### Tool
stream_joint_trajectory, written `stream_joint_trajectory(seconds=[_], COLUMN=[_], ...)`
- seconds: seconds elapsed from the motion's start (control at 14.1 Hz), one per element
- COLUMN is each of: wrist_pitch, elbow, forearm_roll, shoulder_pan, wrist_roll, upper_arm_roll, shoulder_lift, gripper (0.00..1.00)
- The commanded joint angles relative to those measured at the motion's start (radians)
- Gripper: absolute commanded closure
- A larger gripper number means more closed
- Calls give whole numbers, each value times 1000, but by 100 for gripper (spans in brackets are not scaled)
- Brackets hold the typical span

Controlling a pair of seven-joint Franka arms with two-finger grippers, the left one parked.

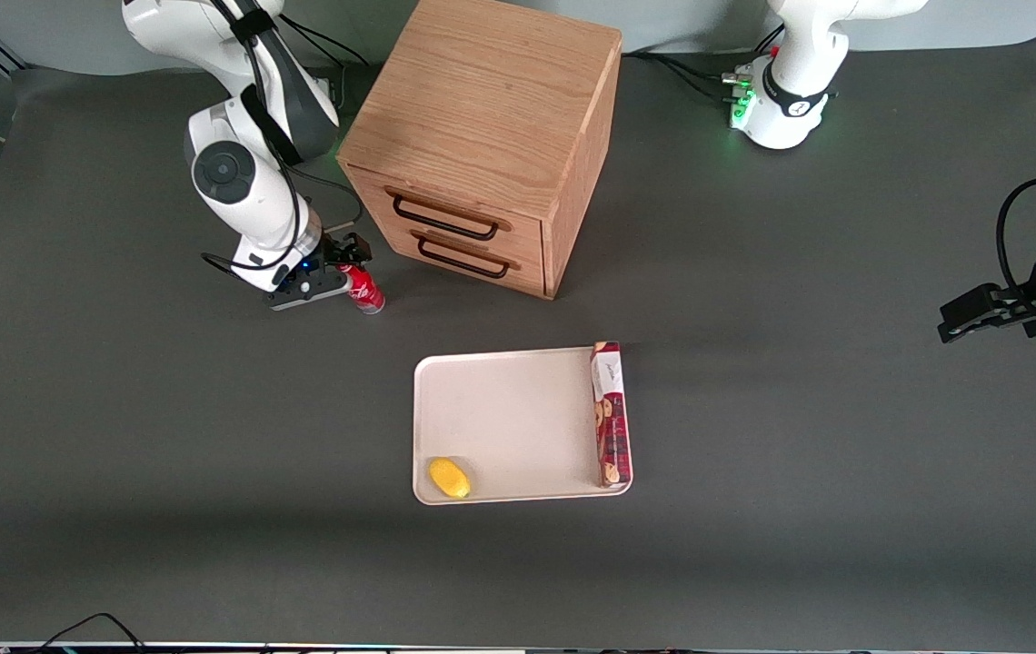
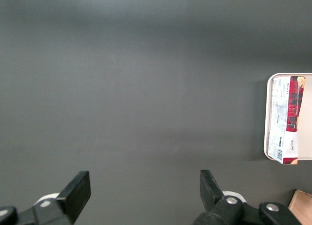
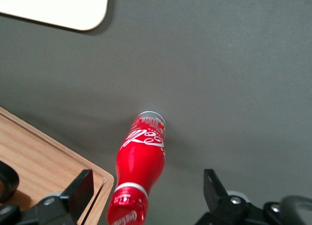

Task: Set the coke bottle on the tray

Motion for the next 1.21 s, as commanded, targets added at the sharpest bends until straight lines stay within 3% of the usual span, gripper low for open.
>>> stream_joint_trajectory(seconds=[0.0,1.14], wrist_pitch=[25,-13], elbow=[4,-14], forearm_roll=[11,11], shoulder_pan=[2,10], wrist_roll=[-15,-13], upper_arm_roll=[7,38], shoulder_lift=[34,45], gripper=[0,0])
